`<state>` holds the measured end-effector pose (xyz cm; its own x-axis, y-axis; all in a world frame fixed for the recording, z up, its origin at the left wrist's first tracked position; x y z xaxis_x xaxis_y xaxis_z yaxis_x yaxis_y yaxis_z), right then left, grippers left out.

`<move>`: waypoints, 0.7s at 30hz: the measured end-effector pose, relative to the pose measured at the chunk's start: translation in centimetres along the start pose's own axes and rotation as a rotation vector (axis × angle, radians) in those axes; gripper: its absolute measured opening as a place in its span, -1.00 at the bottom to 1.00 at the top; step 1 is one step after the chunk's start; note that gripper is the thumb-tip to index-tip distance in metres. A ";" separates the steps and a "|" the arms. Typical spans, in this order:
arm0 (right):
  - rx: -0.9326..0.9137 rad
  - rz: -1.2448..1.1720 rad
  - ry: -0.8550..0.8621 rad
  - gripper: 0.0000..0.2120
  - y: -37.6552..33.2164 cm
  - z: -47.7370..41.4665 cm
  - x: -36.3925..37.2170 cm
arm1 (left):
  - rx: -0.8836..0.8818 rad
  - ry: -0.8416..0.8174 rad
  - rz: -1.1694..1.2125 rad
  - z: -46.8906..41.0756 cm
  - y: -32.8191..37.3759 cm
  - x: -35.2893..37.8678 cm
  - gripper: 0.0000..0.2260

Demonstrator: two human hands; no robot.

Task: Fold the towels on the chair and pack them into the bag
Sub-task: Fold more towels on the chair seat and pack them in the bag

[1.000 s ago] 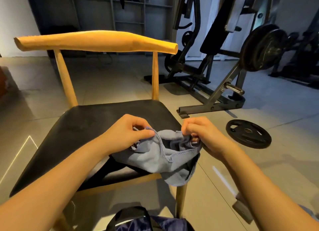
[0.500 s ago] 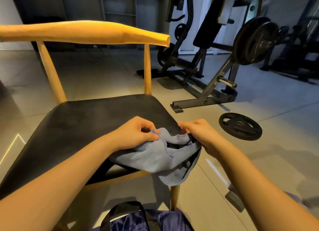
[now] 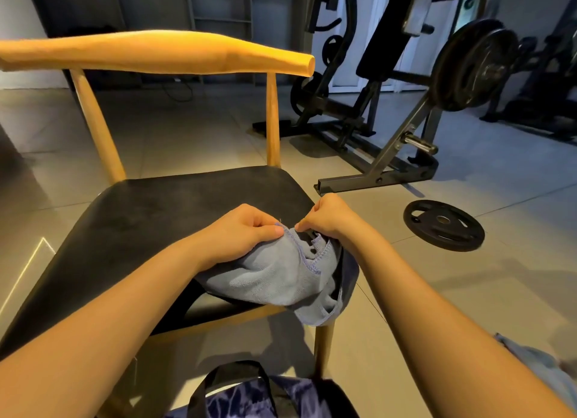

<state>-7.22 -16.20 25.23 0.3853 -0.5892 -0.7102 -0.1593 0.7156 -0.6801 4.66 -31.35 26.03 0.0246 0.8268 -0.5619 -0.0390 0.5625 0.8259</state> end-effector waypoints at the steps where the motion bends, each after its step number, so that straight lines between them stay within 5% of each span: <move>1: -0.007 -0.011 -0.009 -0.66 -0.1 -0.1 0.0 | 0.006 0.015 -0.010 -0.1 -0.1 -0.1 -0.75; 10: -0.056 -0.142 -0.112 -0.98 0.3 0.3 -0.8 | 0.039 0.107 0.027 -0.3 -0.2 -0.3 -0.91; 21: -0.346 -0.400 -0.316 -0.96 -2.4 3.2 -1.9 | 0.221 0.345 0.081 0.4 0.8 -1.7 -0.93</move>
<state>-4.70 -15.58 28.75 0.7183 -0.6092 -0.3360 -0.2123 0.2680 -0.9398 4.97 -32.31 27.70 -0.3069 0.8407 -0.4461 0.1895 0.5133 0.8370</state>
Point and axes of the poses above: each hand's wrist, its own z-axis away from the middle knuckle, its own x-axis out of the palm, y = z × x, the point moved 3 cm from there along -z, towards the middle knuckle, and after that the axes turned 2 degrees about z, right-handed, at the moved point
